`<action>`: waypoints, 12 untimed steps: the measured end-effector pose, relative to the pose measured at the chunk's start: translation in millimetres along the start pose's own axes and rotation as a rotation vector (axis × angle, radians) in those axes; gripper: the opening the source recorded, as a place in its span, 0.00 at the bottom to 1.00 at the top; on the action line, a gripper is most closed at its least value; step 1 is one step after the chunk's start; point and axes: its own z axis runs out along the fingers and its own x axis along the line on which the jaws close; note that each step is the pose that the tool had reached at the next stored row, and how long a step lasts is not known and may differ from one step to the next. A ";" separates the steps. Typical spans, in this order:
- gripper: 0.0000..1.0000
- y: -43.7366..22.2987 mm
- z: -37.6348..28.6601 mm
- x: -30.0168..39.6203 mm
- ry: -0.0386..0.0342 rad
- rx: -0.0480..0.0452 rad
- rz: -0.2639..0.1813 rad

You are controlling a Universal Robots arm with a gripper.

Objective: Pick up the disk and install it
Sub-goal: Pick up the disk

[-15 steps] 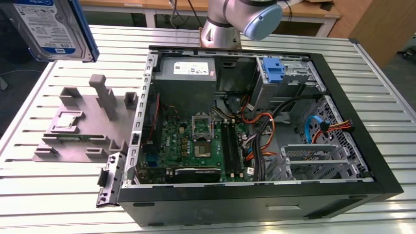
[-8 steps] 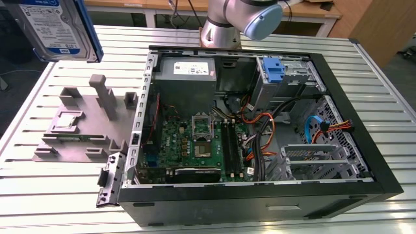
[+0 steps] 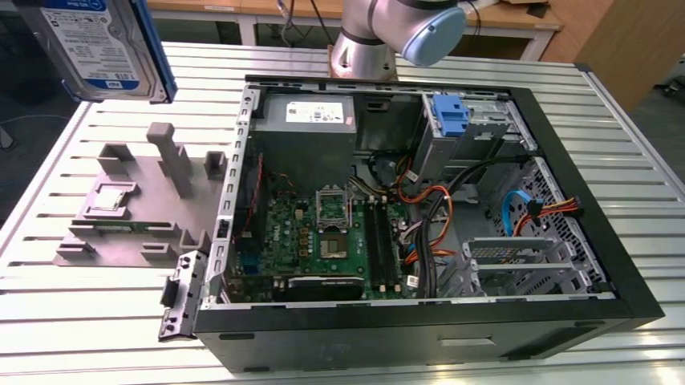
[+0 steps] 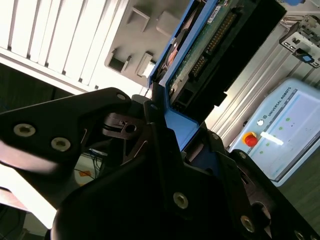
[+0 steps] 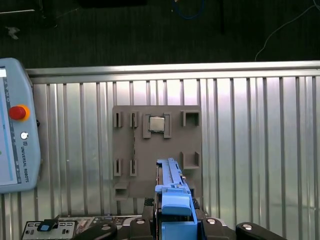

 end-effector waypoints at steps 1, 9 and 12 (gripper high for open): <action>0.37 -0.9 0.0 0.0 0.0000 0.0000 0.000; 0.37 -8.5 0.4 -0.4 0.0000 0.0001 0.000; 0.37 -11.7 0.6 -0.5 0.0000 0.0000 0.000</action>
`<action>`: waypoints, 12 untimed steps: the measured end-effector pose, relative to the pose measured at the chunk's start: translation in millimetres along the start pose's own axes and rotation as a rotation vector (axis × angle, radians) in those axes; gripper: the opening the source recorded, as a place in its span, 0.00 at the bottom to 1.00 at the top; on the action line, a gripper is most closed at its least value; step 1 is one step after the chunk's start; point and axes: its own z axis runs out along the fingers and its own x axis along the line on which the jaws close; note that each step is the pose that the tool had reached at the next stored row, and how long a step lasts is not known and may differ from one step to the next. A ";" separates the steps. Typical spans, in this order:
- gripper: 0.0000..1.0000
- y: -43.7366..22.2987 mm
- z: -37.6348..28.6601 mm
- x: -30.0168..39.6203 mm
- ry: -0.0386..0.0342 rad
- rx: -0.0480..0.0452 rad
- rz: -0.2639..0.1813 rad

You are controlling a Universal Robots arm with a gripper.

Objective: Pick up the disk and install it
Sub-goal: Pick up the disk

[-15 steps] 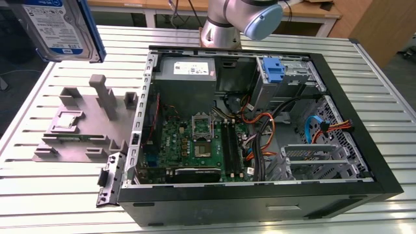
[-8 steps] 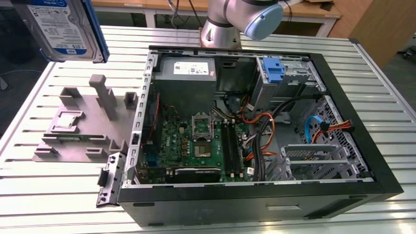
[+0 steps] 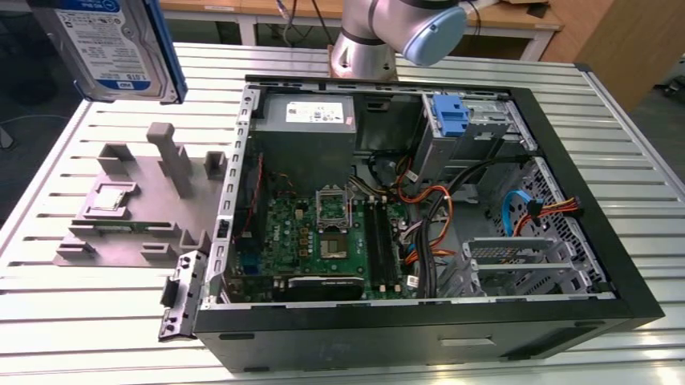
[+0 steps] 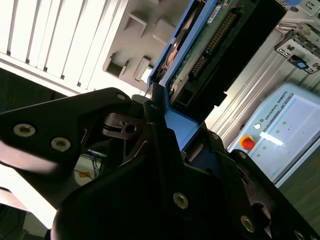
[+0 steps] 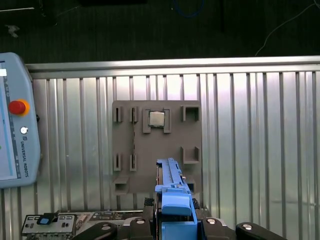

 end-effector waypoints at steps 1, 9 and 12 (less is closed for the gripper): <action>0.37 -1.0 0.1 -0.1 0.0000 0.0000 0.000; 0.37 -9.7 0.6 -0.4 0.0000 -0.0001 0.000; 0.37 -13.3 0.9 -0.6 0.0000 0.0000 0.000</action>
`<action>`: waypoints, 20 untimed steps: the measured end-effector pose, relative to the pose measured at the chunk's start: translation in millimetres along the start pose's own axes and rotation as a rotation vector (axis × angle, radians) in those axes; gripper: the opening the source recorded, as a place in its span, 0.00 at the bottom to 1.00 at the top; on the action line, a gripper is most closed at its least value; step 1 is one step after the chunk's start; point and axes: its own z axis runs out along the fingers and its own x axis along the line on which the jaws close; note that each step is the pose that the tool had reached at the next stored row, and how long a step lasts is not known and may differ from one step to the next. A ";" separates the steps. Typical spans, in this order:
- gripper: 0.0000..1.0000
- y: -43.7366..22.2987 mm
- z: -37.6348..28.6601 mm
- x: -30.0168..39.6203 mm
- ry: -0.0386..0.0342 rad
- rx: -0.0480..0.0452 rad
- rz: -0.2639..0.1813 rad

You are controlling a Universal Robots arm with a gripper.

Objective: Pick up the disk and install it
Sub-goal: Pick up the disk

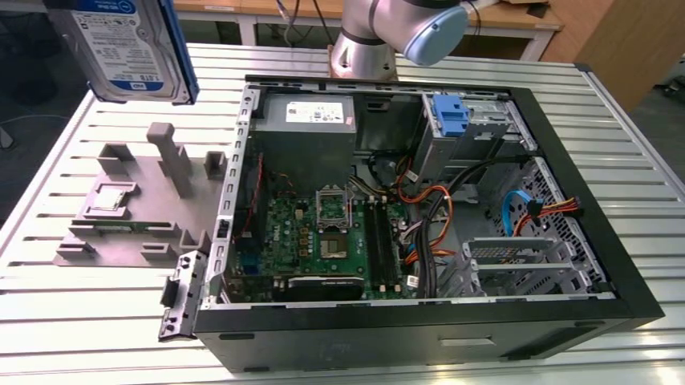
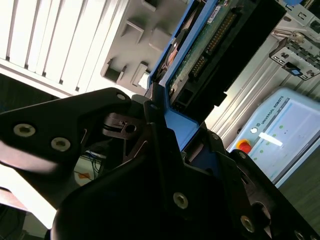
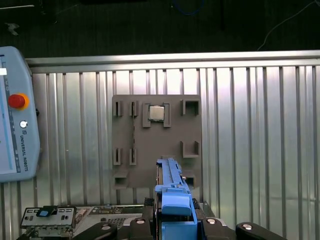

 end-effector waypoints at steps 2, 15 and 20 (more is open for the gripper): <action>0.37 -2.2 0.2 -0.1 -0.0001 0.0001 0.000; 0.37 -15.9 1.1 -0.7 0.0000 0.0000 0.000; 0.37 -20.9 1.4 -0.9 0.0000 0.0000 0.000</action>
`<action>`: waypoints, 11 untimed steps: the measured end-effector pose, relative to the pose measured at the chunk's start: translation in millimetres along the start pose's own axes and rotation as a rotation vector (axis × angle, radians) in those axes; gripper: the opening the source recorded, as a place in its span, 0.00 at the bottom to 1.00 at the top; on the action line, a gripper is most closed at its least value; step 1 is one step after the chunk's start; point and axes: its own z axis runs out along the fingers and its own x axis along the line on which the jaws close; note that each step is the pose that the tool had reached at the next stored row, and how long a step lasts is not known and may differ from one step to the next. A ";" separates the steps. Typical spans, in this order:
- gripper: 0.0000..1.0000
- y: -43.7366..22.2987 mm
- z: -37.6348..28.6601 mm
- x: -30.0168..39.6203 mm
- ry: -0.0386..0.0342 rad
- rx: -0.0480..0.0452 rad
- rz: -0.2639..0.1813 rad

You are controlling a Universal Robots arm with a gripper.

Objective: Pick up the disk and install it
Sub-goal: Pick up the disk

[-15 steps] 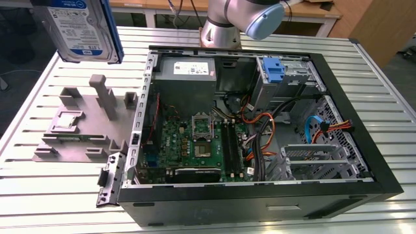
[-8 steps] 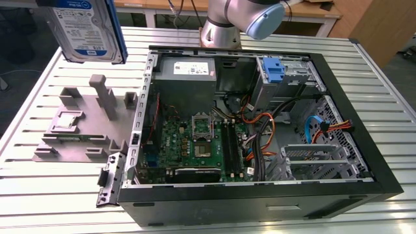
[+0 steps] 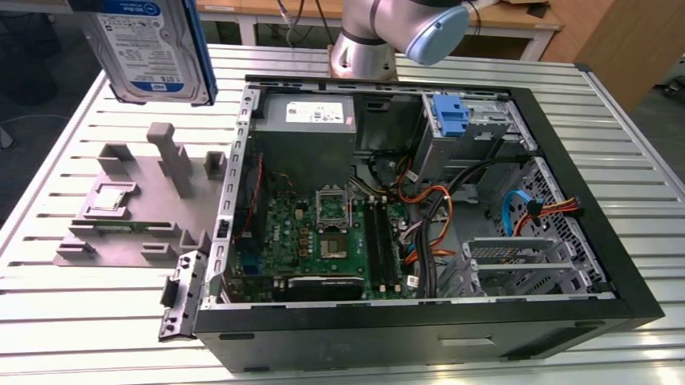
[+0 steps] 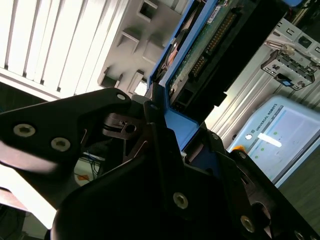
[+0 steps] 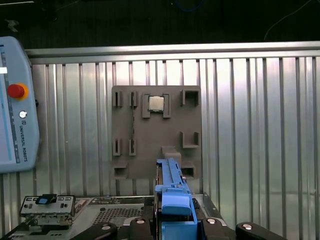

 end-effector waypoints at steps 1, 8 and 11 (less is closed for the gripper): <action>0.37 -0.9 0.1 0.0 0.0000 0.0000 0.000; 0.37 -7.8 0.5 -0.4 0.0000 0.0000 0.000; 0.37 -8.1 0.5 -0.4 0.0001 0.0001 0.000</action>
